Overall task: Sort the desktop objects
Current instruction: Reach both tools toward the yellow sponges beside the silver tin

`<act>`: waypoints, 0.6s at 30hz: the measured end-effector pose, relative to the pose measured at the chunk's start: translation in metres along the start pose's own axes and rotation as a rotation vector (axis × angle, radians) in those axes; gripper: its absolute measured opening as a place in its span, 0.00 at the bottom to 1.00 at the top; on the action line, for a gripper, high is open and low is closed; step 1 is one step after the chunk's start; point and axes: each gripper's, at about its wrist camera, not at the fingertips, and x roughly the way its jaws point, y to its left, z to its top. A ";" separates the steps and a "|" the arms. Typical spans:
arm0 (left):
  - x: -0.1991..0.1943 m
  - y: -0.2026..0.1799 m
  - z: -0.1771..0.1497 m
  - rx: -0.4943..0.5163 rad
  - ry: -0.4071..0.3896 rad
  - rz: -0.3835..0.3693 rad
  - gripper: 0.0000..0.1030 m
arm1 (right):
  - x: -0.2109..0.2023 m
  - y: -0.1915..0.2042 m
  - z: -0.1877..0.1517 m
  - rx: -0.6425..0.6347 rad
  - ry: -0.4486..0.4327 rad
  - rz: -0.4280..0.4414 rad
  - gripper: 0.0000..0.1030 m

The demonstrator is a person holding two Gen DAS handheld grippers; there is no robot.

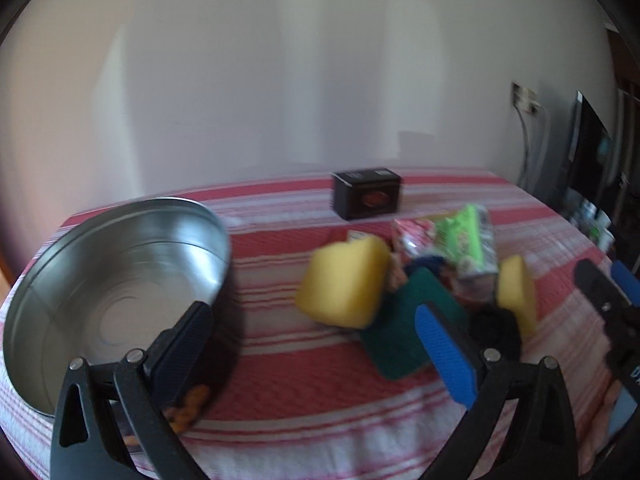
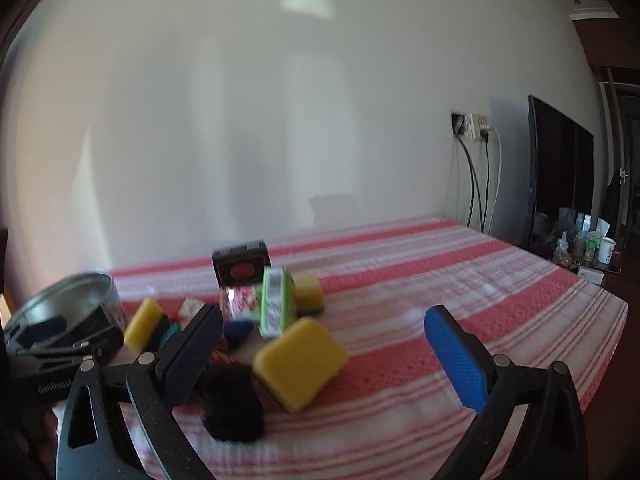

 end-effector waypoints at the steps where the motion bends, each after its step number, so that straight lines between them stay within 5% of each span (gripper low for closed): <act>1: 0.002 -0.004 0.000 0.003 0.015 -0.019 1.00 | 0.002 -0.003 -0.003 -0.004 0.019 0.000 0.92; 4: 0.008 -0.004 0.004 -0.045 0.052 -0.021 1.00 | 0.011 -0.009 -0.010 -0.006 0.083 0.032 0.77; 14: 0.034 -0.011 0.040 -0.035 0.122 -0.023 1.00 | 0.065 -0.025 -0.001 0.252 0.331 0.235 0.77; 18: 0.055 -0.020 0.044 0.017 0.174 0.054 1.00 | 0.087 -0.020 -0.008 0.304 0.429 0.228 0.77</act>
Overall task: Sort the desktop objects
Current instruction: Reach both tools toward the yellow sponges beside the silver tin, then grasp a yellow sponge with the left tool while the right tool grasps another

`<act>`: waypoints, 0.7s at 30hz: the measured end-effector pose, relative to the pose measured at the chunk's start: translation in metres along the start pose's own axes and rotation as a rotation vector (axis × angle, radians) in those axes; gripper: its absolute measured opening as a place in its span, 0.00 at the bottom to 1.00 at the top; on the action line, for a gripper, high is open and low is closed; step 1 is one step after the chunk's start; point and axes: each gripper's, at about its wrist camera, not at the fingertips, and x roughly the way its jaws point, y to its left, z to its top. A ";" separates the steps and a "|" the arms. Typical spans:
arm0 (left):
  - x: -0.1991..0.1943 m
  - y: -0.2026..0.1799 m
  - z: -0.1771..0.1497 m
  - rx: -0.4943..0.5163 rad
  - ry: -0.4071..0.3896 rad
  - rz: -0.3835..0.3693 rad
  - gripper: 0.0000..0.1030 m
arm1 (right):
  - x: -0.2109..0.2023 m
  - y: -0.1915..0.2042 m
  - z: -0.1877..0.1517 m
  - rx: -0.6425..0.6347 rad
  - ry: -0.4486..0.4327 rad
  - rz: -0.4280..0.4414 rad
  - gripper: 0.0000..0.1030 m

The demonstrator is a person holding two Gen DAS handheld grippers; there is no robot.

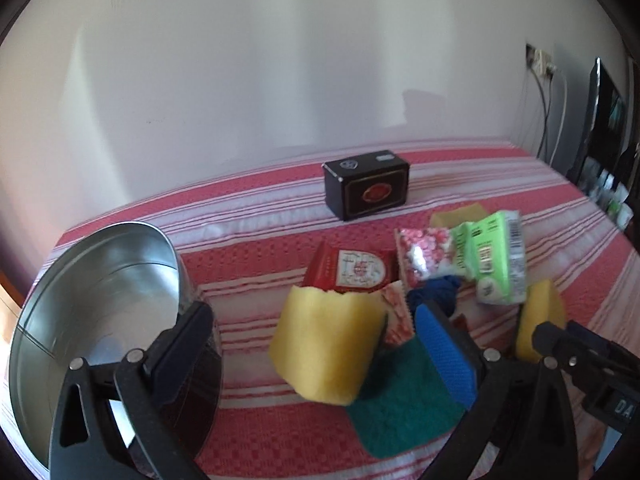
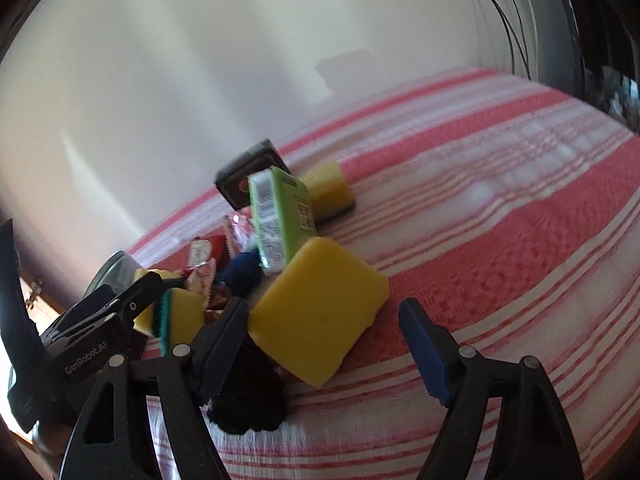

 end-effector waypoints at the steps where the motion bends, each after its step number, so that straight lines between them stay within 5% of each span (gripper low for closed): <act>1: 0.005 0.001 0.000 -0.005 0.014 -0.002 1.00 | 0.004 0.001 0.000 0.004 0.011 0.004 0.77; 4: 0.018 0.007 0.001 -0.045 0.059 -0.008 0.98 | 0.012 0.004 -0.001 -0.003 0.034 -0.001 0.77; 10: 0.025 0.007 -0.001 -0.023 0.044 0.007 0.73 | 0.010 -0.001 -0.003 -0.010 0.022 0.015 0.66; 13: 0.020 0.010 0.003 -0.036 0.010 -0.066 0.42 | 0.003 -0.004 0.000 0.004 -0.022 0.035 0.64; 18: 0.012 0.016 0.003 -0.059 -0.007 -0.125 0.36 | -0.027 0.001 0.001 -0.032 -0.149 0.032 0.64; 21: -0.009 0.024 0.006 -0.097 -0.083 -0.195 0.35 | -0.043 0.008 -0.002 -0.069 -0.240 -0.006 0.64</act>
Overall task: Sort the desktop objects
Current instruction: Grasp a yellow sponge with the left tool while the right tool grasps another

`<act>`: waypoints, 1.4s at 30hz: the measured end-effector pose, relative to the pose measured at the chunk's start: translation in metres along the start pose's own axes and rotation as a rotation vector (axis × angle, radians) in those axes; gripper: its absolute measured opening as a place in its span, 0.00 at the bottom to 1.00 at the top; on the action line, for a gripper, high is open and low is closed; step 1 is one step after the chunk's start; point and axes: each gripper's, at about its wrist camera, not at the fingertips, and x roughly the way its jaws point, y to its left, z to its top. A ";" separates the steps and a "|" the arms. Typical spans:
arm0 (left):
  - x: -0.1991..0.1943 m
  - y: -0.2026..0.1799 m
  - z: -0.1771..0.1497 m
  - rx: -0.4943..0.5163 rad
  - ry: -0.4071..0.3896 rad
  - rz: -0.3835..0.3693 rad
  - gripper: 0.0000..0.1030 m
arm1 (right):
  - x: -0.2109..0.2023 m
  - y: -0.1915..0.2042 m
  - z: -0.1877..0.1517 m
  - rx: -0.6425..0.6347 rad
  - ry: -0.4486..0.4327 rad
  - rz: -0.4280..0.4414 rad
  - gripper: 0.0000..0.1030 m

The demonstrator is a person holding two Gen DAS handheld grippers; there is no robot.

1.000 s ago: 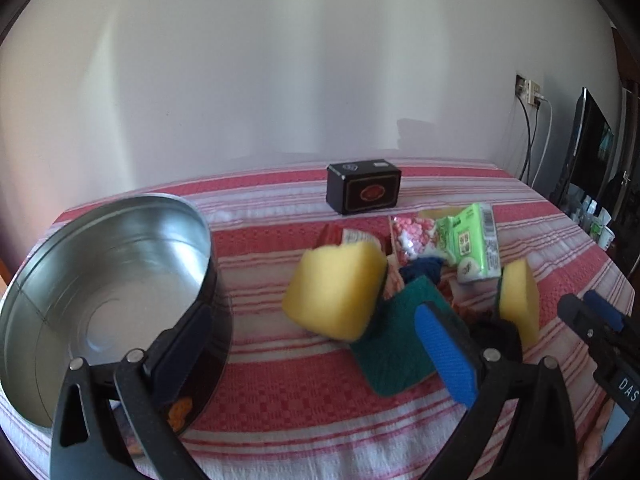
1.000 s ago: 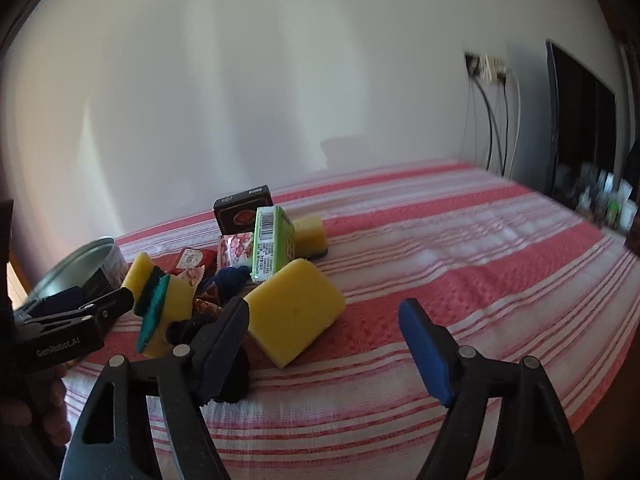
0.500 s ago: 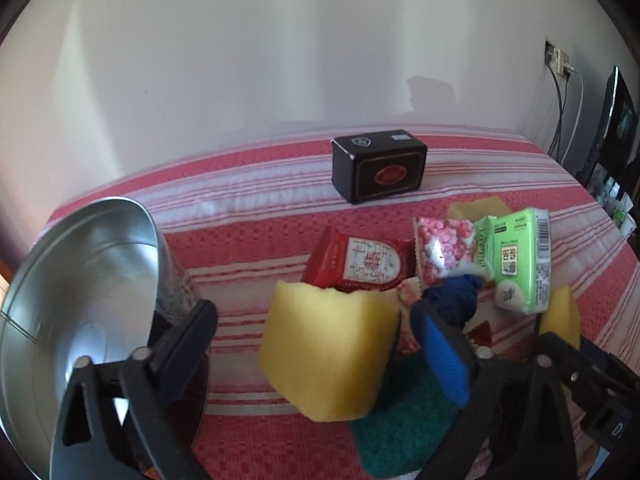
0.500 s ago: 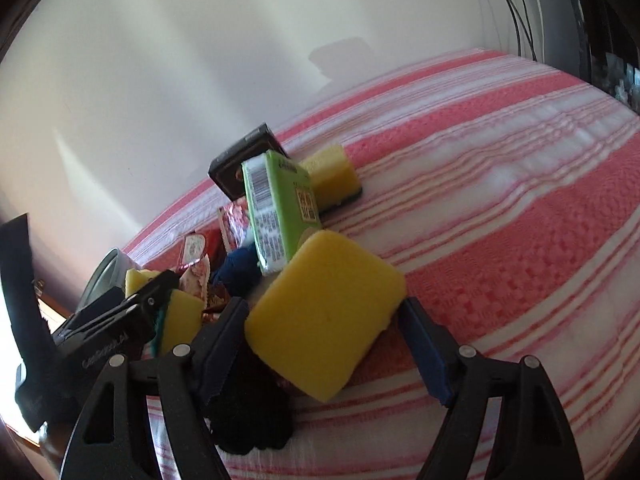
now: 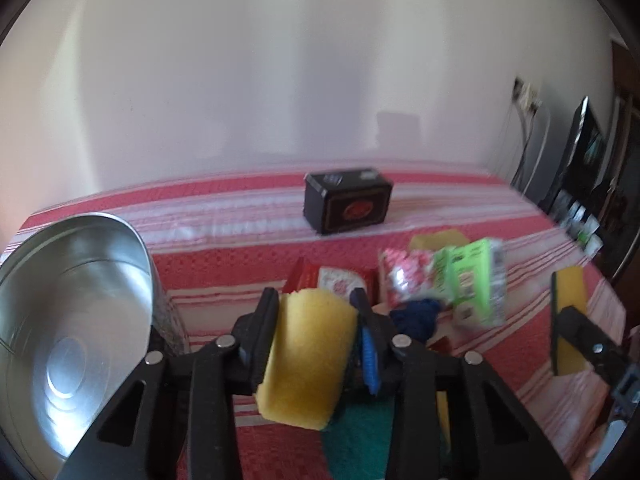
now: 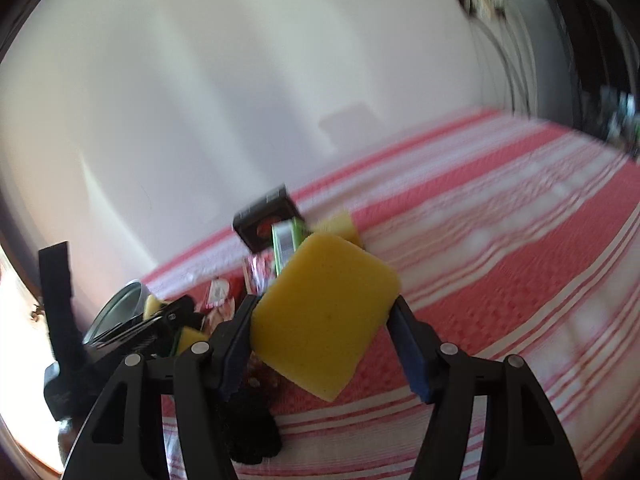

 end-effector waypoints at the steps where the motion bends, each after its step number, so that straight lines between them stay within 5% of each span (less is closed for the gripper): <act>1: -0.008 0.000 0.001 -0.002 -0.031 -0.016 0.35 | -0.006 0.004 0.000 -0.016 -0.033 -0.015 0.64; 8: -0.058 0.009 0.010 -0.025 -0.197 -0.084 0.36 | -0.018 0.026 -0.003 -0.099 -0.115 -0.038 0.64; 18: -0.092 0.034 -0.006 -0.039 -0.216 0.063 0.36 | -0.025 0.077 -0.012 -0.207 -0.100 0.104 0.64; 32: -0.121 0.127 -0.026 -0.170 -0.241 0.319 0.37 | 0.006 0.184 -0.024 -0.354 -0.040 0.380 0.65; 42: -0.110 0.186 -0.036 -0.280 -0.176 0.439 0.37 | 0.050 0.248 -0.034 -0.465 0.013 0.417 0.65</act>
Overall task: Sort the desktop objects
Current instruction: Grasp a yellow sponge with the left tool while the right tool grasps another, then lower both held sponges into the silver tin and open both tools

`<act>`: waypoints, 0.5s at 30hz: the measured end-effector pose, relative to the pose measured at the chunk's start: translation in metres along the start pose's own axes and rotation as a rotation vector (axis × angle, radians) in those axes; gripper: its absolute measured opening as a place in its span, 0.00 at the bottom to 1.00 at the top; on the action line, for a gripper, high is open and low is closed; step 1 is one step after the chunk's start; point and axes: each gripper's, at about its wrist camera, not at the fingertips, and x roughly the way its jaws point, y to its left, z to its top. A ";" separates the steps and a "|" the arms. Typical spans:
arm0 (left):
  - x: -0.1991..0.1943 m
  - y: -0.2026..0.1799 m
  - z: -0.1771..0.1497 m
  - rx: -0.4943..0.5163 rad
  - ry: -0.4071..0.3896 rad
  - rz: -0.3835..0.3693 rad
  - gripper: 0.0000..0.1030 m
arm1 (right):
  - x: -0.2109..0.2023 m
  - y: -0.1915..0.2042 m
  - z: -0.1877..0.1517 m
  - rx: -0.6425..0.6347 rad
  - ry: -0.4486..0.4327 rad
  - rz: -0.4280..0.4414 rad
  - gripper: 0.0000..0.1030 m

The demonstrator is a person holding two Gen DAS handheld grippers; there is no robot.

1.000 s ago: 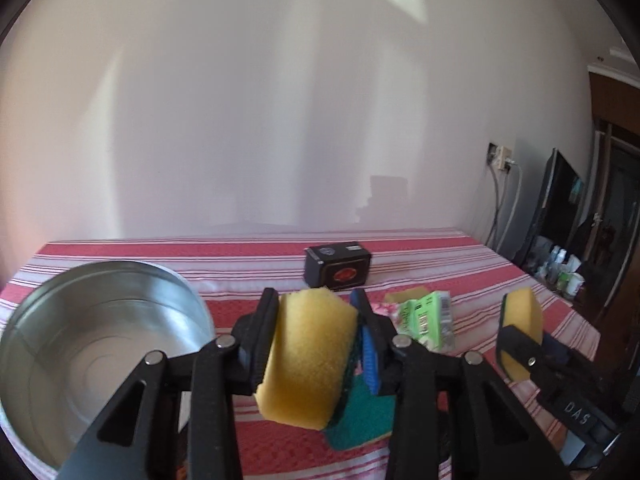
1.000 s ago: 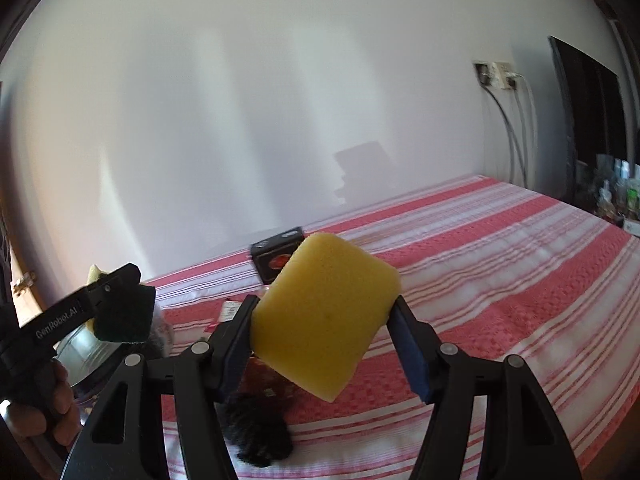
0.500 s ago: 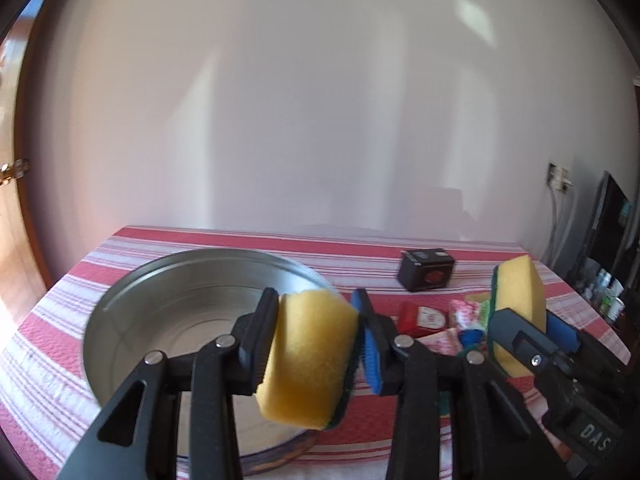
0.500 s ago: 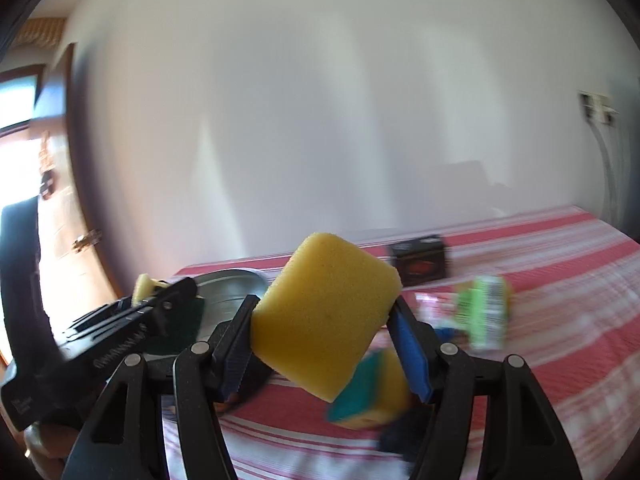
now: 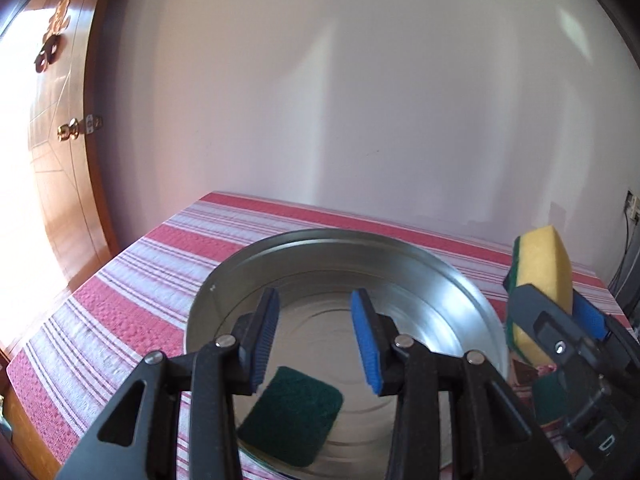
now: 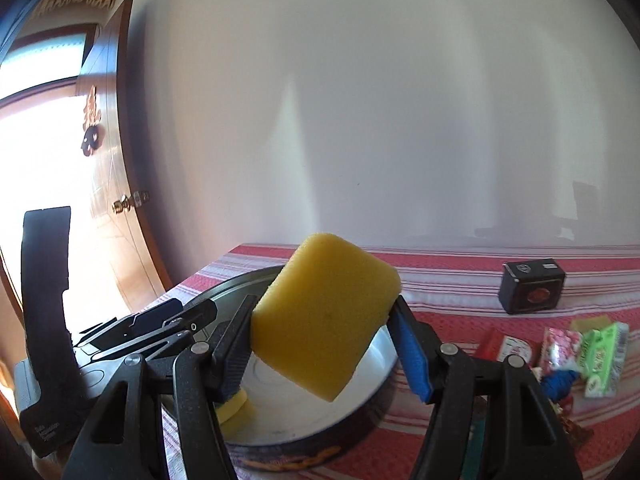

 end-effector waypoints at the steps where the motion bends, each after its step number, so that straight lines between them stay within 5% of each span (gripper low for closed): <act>1: 0.002 0.003 0.000 -0.006 0.003 0.005 0.37 | 0.006 0.001 0.001 0.002 0.012 0.007 0.65; 12: 0.026 0.029 0.000 -0.054 0.046 0.049 0.39 | 0.057 0.019 -0.010 -0.020 0.126 0.056 0.66; 15: 0.030 0.028 -0.003 -0.054 0.052 0.074 0.59 | 0.059 0.022 -0.013 -0.026 0.135 0.069 0.73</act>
